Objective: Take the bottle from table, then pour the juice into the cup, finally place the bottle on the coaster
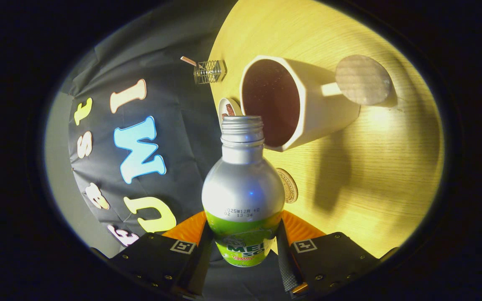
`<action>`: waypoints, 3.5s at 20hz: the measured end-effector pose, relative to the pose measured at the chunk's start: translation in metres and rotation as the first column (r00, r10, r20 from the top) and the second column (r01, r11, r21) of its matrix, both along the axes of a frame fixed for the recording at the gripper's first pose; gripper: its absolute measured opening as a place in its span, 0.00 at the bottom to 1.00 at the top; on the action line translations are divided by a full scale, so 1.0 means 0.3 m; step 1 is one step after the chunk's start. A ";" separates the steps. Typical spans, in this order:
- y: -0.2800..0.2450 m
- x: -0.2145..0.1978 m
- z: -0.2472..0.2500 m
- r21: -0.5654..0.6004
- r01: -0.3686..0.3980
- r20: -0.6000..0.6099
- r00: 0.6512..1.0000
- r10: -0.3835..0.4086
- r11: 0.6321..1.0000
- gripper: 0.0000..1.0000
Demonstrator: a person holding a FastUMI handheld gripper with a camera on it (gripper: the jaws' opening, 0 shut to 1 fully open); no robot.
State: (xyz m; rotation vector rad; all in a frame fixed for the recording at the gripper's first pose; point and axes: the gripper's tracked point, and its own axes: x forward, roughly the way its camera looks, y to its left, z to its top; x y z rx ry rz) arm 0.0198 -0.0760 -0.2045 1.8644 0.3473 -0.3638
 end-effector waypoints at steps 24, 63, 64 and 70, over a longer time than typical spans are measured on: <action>0.003 0.045 0.082 0.160 0.048 0.015 0.999 -0.051 0.986 0.69; -0.027 0.078 0.136 0.392 0.107 -0.033 0.994 -0.103 0.914 0.69; -0.025 0.078 0.135 0.397 0.107 -0.036 0.994 -0.101 0.912 0.69; -0.036 0.081 0.136 0.413 0.111 -0.041 0.994 -0.103 0.904 0.69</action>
